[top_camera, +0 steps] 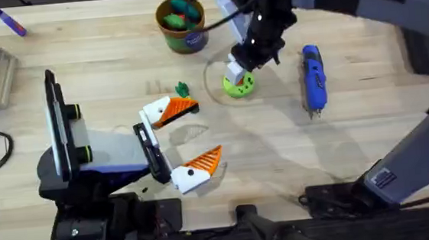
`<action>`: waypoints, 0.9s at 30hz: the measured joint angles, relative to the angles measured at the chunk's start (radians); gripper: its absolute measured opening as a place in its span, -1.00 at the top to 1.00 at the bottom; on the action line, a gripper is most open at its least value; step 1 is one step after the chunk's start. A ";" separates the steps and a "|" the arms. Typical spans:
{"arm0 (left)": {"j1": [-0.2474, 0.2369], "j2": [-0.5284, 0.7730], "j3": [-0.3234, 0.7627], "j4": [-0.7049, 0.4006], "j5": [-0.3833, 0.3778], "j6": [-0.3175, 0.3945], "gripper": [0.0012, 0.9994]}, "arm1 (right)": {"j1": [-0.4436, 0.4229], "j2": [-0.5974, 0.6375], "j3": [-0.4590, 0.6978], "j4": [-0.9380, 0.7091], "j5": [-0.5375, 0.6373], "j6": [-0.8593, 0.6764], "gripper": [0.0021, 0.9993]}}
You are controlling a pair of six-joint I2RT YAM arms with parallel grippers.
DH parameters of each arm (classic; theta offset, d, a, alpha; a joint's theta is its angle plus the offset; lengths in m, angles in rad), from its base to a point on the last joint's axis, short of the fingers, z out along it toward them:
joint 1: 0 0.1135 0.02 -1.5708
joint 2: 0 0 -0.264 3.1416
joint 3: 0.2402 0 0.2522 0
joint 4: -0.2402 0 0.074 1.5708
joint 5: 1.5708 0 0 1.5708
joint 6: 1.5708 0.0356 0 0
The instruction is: Pick up the gripper from the table and insert it into the empty holder that is missing its gripper. Then pick up a screw, insert it into the mounting hole, and use the screwdriver to tighten it. Finally, clean up the table by picking up the vegetable and placing it into the bucket.
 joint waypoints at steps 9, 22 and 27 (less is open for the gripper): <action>0.000 0.000 0.000 0.000 0.000 0.000 -0.97 | 0.000 0.000 -0.040 0.050 0.000 0.008 -0.17; 0.000 0.000 0.000 0.000 0.000 0.000 -0.97 | 0.000 0.046 -0.041 0.057 0.000 0.049 0.25; 0.000 0.000 0.000 0.000 0.000 0.000 -0.97 | 0.000 0.048 -0.040 0.061 0.000 0.057 0.27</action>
